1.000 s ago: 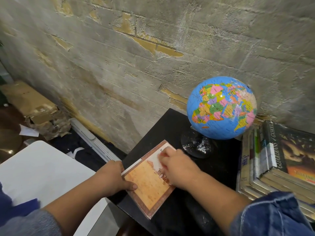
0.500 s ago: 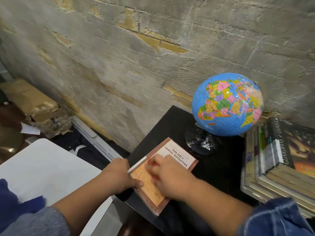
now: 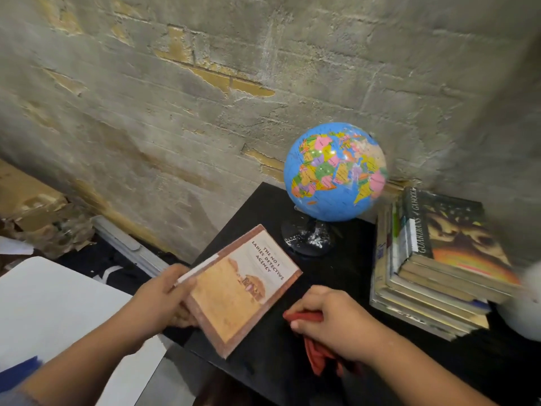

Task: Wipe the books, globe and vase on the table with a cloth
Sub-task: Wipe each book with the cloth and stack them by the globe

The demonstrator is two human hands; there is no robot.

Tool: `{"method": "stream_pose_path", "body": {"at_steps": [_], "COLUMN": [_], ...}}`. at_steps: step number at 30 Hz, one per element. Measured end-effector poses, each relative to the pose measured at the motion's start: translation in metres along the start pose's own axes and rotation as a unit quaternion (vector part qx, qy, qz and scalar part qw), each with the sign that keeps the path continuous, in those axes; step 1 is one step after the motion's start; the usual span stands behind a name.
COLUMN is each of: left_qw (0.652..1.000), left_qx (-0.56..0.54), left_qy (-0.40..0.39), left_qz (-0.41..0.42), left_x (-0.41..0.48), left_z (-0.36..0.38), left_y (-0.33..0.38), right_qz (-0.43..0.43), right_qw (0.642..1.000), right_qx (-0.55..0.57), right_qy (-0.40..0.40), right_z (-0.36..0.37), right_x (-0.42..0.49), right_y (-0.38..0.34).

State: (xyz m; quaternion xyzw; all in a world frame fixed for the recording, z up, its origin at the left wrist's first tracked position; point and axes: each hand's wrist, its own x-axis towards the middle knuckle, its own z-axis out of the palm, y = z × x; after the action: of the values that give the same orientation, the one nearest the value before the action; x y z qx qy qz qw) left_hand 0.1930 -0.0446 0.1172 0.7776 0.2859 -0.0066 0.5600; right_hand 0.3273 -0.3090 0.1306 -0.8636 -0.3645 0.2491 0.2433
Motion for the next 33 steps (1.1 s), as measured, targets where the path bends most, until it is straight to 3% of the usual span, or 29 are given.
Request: {"method": "stream_pose_path", "body": {"at_steps": [6, 10, 14, 18, 21, 27, 33], "left_qw": [0.987, 0.972, 0.949, 0.948, 0.953, 0.989, 0.992], "left_qx": [-0.131, -0.176, -0.246, -0.268, -0.270, -0.076, -0.013], "left_qy": [0.066, 0.062, 0.033, -0.024, -0.074, -0.018, -0.020], "left_qz": [0.072, 0.144, 0.193, 0.169, 0.115, 0.123, 0.126], "left_x": [-0.042, -0.067, -0.072, -0.056, -0.043, 0.000, 0.002], "left_z": [-0.031, -0.021, 0.047, 0.136, 0.190, 0.250, 0.266], "left_y": [0.020, 0.056, 0.115, 0.168, 0.205, 0.221, 0.210], "right_qz": [-0.008, -0.053, -0.117, -0.153, -0.090, 0.076, 0.130], "right_qw": [0.999, 0.985, 0.949, 0.884, 0.848, 0.850, 0.877], "right_qx": [0.045, 0.163, 0.294, 0.436, 0.506, 0.459, 0.390], "right_qy": [0.025, 0.000, 0.015, 0.069, 0.127, 0.247, 0.248], "right_z": [-0.032, -0.056, -0.086, -0.123, -0.158, -0.212, -0.214], "right_x": [-0.046, -0.077, -0.108, -0.141, -0.159, -0.149, -0.136], "right_y": [0.013, 0.015, 0.019, 0.026, 0.042, 0.103, 0.138]}}
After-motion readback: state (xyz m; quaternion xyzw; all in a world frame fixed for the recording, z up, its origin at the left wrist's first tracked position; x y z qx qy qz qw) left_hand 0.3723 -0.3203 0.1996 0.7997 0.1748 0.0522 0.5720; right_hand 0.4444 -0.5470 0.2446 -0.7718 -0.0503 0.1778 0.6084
